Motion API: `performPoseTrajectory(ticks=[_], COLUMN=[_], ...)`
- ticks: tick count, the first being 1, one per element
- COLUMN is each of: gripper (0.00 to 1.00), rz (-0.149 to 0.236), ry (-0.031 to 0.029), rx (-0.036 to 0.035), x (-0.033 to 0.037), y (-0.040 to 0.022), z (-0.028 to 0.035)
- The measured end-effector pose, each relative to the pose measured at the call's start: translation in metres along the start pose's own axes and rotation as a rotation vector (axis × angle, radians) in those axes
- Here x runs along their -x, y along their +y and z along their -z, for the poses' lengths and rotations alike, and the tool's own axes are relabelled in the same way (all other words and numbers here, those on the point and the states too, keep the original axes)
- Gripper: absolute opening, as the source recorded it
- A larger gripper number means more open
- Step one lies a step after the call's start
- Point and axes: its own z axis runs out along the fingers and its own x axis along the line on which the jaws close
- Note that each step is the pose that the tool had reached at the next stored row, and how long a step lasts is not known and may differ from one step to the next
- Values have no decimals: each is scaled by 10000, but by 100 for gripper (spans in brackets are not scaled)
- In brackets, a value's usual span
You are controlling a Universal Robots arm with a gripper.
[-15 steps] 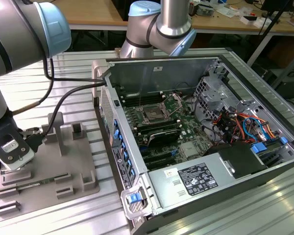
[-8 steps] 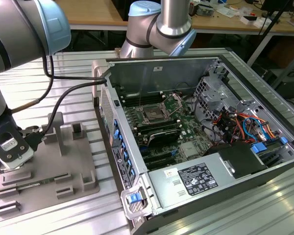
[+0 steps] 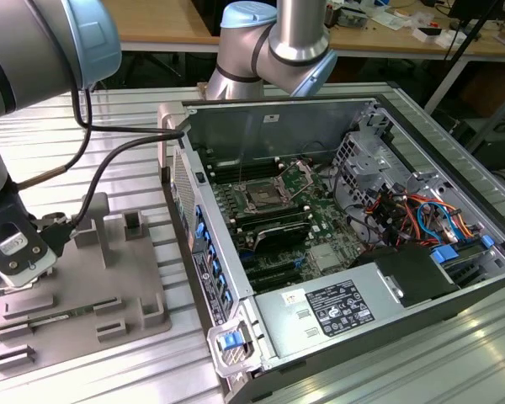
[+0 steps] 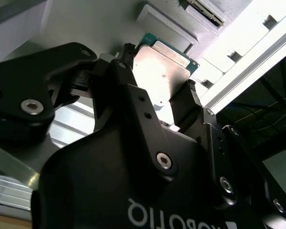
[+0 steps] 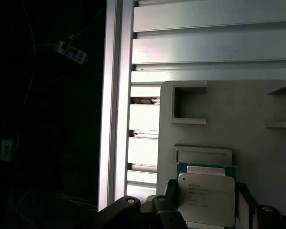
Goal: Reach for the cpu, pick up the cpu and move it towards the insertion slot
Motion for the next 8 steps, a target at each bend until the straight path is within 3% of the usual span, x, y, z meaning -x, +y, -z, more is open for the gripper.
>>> performPoseTrajectory(ticks=[8], gripper=[55], rz=[0], ry=[1], rx=[0], x=[1], y=[2], z=[61])
